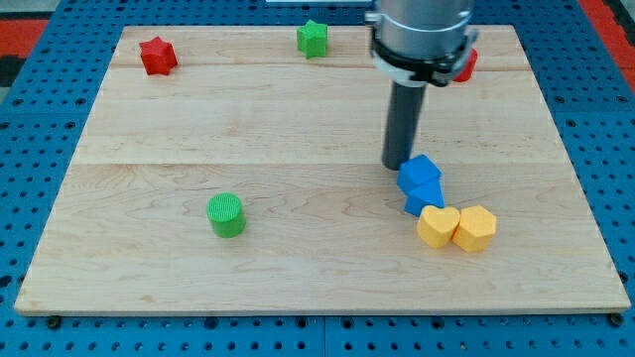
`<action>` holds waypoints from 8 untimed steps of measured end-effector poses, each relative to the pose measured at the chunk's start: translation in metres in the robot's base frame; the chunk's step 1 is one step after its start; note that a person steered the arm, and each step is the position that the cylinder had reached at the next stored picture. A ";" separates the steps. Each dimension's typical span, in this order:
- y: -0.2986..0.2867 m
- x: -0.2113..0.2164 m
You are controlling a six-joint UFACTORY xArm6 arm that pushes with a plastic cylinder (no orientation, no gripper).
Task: Push the red circle to the center
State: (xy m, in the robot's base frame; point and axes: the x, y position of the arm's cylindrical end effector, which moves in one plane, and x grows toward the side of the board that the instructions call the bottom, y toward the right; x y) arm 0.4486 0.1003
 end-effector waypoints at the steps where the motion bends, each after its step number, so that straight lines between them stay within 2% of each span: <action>1: 0.032 0.008; 4: 0.017 0.004; 5: 0.017 -0.021; 6: 0.044 -0.052; 7: 0.107 -0.098; 8: 0.143 -0.142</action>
State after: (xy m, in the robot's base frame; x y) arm 0.3068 0.2430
